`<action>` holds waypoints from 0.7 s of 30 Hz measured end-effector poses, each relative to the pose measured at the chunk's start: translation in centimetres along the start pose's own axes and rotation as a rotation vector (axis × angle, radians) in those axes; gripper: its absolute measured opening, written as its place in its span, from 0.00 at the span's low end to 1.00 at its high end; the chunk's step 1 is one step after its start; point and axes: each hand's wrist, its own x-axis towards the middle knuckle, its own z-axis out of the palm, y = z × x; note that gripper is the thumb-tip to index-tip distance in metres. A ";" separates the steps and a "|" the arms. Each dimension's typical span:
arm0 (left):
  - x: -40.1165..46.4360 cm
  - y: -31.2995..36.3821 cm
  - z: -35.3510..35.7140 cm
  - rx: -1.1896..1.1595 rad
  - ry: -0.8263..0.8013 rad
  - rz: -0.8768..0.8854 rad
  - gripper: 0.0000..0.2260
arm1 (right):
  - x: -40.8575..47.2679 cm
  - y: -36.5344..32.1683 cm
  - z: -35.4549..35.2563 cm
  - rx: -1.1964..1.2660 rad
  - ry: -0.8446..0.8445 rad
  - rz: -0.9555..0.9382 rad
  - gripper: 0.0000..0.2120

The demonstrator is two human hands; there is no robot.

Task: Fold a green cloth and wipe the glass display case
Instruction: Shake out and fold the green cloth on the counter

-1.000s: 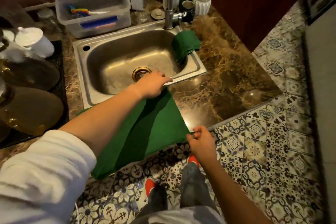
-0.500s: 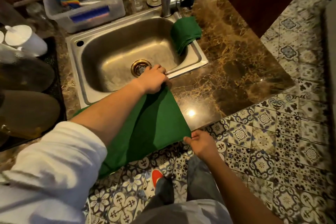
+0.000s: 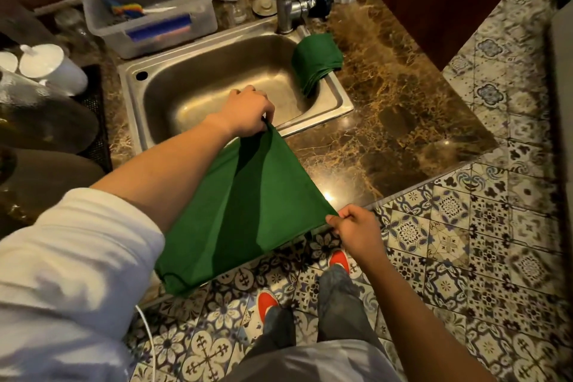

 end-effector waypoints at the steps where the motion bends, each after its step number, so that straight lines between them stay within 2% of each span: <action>1: -0.1 -0.1 -0.3 -0.010 0.013 -0.010 0.08 | 0.0 -0.4 -0.2 0.007 0.016 -0.008 0.16; 11: -2.9 -2.1 -3.3 -0.093 0.154 -0.070 0.08 | -0.7 -4.1 -1.5 0.051 0.080 -0.126 0.12; 21: -8.4 -5.5 -4.2 -0.237 0.259 -0.097 0.08 | -4.6 -6.9 0.6 0.106 0.099 -0.320 0.10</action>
